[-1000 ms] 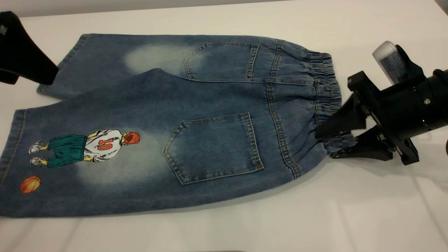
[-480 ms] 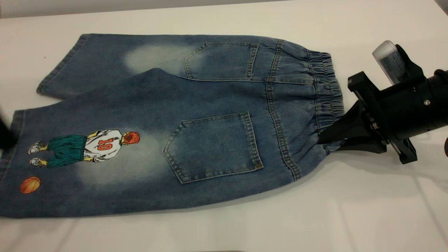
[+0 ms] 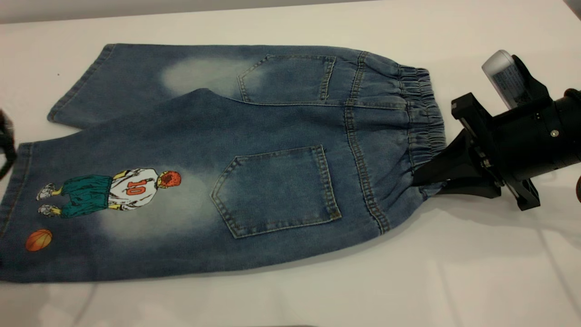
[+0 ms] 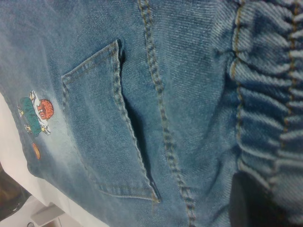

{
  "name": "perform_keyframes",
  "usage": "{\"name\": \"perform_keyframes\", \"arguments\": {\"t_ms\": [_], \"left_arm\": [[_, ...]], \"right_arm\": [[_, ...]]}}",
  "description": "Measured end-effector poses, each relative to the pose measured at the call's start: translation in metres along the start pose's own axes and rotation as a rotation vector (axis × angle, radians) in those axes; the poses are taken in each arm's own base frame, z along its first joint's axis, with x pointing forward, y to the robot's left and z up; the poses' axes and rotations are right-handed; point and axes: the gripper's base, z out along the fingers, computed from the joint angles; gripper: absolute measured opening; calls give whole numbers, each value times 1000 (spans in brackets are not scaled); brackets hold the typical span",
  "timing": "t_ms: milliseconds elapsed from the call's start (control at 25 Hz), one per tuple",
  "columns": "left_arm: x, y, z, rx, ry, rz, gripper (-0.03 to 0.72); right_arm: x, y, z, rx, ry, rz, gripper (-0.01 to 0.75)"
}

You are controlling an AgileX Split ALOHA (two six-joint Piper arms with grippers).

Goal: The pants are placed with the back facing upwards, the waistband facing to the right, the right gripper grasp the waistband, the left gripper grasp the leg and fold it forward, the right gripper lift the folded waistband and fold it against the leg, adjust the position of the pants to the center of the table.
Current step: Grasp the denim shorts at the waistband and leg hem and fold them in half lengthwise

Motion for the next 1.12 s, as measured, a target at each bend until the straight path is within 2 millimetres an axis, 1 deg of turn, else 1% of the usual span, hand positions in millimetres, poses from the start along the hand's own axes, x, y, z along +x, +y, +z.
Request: {"name": "perform_keyframes", "arguments": {"t_ms": [200, 480, 680, 760, 840, 960, 1120], "left_arm": [[2, -2, 15, 25, 32, 14, 580], [0, -2, 35, 20, 11, 20, 580], [3, -5, 48, 44, 33, 22, 571], [3, -5, 50, 41, 28, 24, 542], [2, -4, 51, 36, 21, 25, 498], [1, -4, 53, 28, 8, 29, 412], [0, -3, 55, 17, -7, 29, 269]], "right_arm": [[0, 0, 0, -1, 0, 0, 39], [0, 0, 0, -2, 0, 0, 43], [0, 0, 0, -2, 0, -3, 46], [0, 0, 0, -2, 0, -3, 46], [0, 0, 0, -2, 0, -3, 48], [0, 0, 0, -2, 0, -3, 50], [0, 0, 0, -2, 0, -3, 55]]}}
